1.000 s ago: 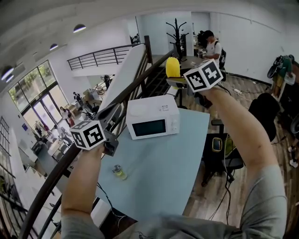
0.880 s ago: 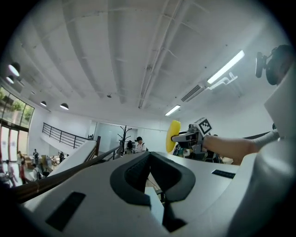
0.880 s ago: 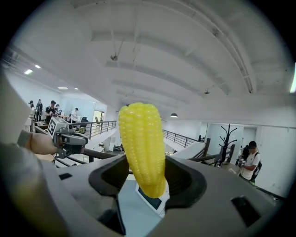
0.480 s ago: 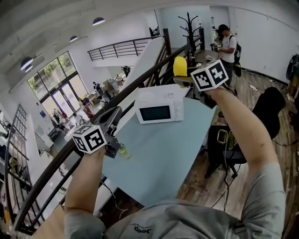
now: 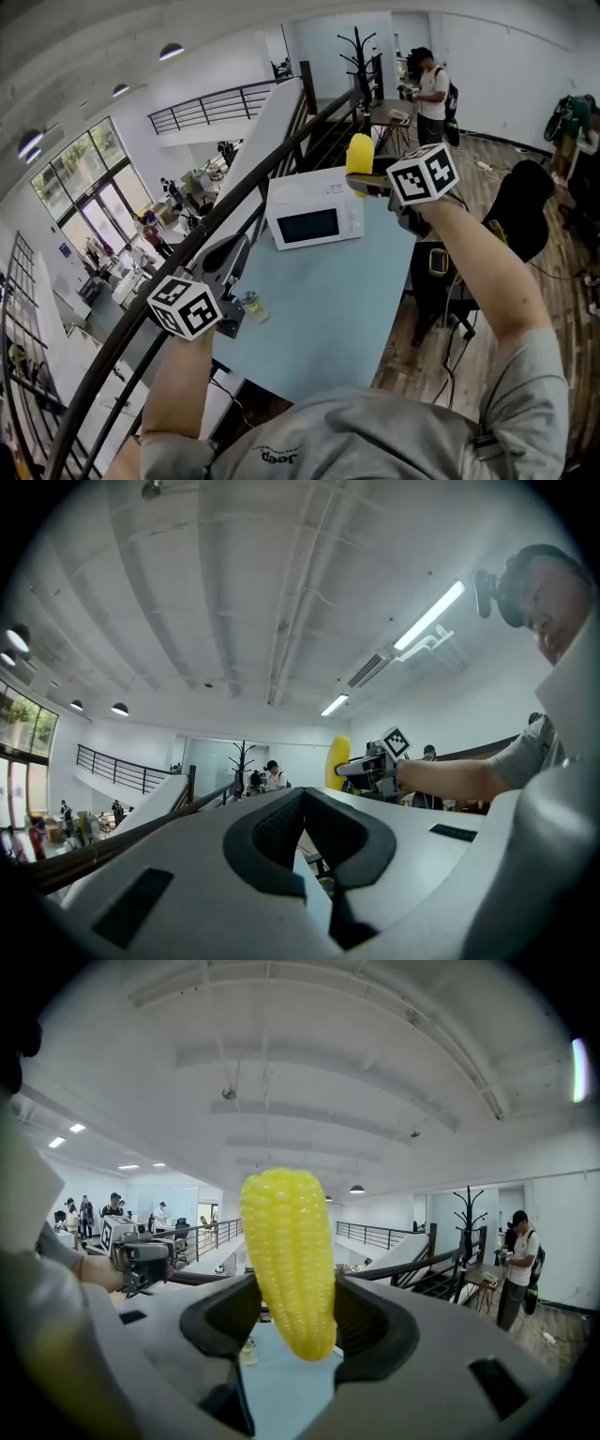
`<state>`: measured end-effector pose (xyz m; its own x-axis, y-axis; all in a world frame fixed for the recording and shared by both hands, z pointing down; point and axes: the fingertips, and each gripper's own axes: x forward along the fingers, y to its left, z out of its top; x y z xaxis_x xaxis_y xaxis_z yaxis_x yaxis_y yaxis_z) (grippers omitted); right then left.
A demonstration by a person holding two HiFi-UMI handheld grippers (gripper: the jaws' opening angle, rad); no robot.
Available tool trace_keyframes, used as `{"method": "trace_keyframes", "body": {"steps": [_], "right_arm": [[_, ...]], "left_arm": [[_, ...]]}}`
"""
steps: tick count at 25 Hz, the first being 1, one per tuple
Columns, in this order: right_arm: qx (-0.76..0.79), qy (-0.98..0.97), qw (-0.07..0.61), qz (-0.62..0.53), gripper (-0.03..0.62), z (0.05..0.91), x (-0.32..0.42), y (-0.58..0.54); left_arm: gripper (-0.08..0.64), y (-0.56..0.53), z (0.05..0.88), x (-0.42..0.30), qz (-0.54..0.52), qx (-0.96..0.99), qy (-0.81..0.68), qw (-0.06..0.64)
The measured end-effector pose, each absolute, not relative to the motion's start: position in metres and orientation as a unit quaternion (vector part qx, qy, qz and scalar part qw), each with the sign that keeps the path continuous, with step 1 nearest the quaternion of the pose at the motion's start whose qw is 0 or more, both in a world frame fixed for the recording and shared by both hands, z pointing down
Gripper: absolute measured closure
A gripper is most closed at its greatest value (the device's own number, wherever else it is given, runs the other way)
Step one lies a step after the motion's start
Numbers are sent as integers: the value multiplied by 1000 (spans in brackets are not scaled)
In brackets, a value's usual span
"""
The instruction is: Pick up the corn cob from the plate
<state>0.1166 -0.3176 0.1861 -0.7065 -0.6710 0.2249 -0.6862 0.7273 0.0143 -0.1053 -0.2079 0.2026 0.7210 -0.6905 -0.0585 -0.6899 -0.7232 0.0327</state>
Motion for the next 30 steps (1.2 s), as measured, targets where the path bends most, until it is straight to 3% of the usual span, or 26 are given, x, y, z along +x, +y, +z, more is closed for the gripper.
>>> {"method": "trace_keyframes", "body": {"steps": [10,15,23,30], "right_arm": [[374,-915,80,128,342,261,63,-257],[349,-917,76,175,342,298,31,-220],[234,-949,-34,210,342,339,15,-181],[188,-961,-37,199,342,374,1,-148]], "left_arm": [[541,-174,263,-147,-3,950,-312,4],[541,-153,295,-161,-9,953,-298,43],[541,-151,354,-159,-31,944,-317,85],[541,-135,391,-145,-21,939,-325,109]]}}
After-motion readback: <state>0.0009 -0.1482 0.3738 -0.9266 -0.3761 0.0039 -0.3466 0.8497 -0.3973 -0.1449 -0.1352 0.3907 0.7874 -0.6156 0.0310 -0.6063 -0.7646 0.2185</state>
